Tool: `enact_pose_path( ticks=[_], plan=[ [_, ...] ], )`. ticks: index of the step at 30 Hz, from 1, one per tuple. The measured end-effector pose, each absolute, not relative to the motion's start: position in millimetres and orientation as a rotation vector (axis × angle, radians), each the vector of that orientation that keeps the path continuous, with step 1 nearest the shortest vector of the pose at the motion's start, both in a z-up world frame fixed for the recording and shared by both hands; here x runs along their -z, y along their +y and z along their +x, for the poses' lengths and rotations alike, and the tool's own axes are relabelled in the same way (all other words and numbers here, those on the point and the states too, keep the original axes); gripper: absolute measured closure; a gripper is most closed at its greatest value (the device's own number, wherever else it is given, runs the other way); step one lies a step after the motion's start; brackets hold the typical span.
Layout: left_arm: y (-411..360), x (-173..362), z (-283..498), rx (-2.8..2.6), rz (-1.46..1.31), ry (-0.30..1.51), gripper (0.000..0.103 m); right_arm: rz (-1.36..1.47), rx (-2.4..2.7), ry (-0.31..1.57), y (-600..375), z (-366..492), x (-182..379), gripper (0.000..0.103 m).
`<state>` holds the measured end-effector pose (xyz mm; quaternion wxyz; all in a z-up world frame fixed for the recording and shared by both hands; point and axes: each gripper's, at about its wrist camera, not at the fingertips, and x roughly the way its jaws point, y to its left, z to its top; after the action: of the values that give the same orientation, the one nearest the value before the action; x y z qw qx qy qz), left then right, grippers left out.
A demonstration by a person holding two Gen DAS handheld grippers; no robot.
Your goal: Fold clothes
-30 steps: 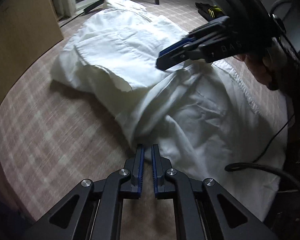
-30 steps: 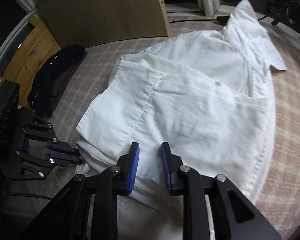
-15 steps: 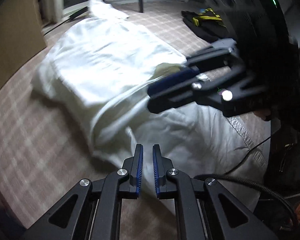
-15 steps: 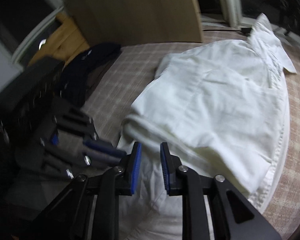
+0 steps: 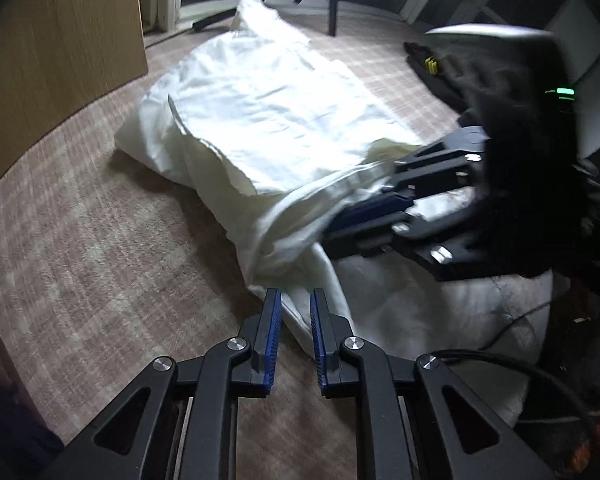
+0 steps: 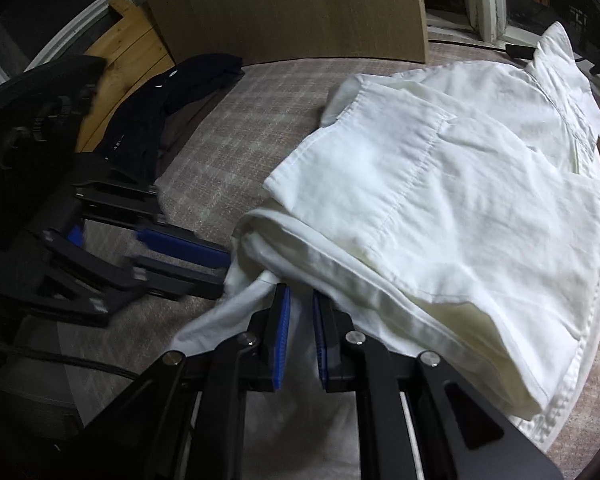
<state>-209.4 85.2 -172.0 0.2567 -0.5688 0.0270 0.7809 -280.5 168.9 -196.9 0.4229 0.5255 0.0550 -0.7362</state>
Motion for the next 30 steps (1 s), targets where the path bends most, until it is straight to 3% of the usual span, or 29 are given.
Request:
enact_pose_path(
  ticks=[6,9,12,18,25,30],
  plan=[
    [77,174,-221,-2.181,-1.569,0.006,0.095,1.315,1.809,0.203,154,-270,208,0.091],
    [74,168,-217,-2.194,-1.561,0.024,0.095,1.301,1.809,0.227,154,-269,204,0.091],
    [70,156,-211,-2.218,-1.528,0.023,0.094,1.263,1.849,0.108,157,-278,193,0.091],
    [66,134,-215,-2.255,-1.486,0.004,0.092,1.29,1.813,0.164,137,-275,209,0.092],
    [82,131,-267,-2.317,-1.396,-0.023,0.085,1.283,1.817,-0.027,202,-283,170,0.092],
    [81,165,-310,-2.353,-1.505,0.01,0.085,1.325,2.015,-0.155,251,-324,172,0.092]
  ],
)
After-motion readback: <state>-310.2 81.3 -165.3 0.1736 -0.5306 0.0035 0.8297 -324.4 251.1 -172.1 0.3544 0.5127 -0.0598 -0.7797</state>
